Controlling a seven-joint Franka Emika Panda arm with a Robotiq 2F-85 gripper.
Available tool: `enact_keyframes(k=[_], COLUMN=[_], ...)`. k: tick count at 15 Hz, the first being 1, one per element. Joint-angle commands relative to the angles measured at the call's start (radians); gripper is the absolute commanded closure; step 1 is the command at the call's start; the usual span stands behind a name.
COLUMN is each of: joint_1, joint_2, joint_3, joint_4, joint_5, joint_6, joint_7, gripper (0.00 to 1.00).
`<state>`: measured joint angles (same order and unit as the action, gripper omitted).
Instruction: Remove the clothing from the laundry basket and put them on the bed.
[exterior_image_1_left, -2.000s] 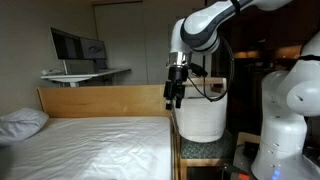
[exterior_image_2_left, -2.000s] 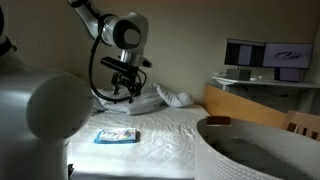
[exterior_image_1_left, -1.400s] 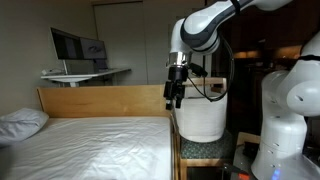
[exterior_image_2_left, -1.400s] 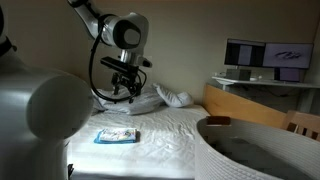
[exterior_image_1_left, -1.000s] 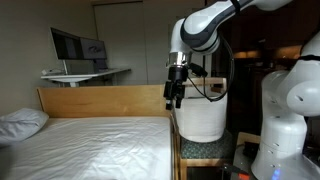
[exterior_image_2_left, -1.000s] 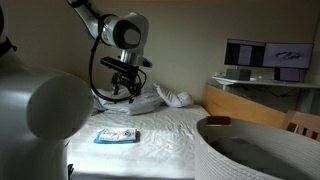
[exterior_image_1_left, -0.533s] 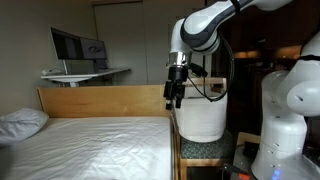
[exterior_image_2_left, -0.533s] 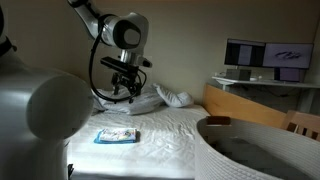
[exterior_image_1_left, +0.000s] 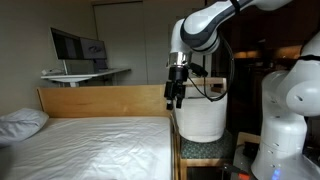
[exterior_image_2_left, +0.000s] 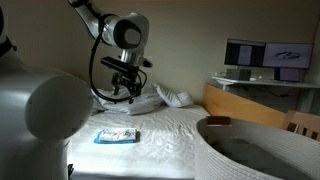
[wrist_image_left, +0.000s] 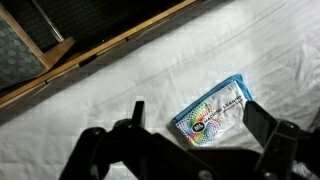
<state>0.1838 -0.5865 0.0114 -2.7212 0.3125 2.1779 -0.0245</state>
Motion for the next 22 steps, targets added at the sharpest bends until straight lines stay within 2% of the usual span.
enact_keyframes(k=[1, 6, 10, 15, 22], joint_1=[-0.045, -0.177, -0.268, -0.330, -0.374], joint_2=[0.024, 0.007, 0.064, 0.219, 0.514], joint_3=[-0.014, -0.063, -0.115, -0.182, -0.206], joint_4=[0.053, 0.142, 0.266, 0.456, 0.686], joint_5=[-0.018, -0.143, -0.231, -0.229, -0.226], joint_6=[-0.089, -0.097, -0.079, -0.063, -0.022], joint_7=[0.003, -0.011, -0.001, 0.022, 0.198], gripper=[0.00, 0.00, 0.00, 0.00, 0.00])
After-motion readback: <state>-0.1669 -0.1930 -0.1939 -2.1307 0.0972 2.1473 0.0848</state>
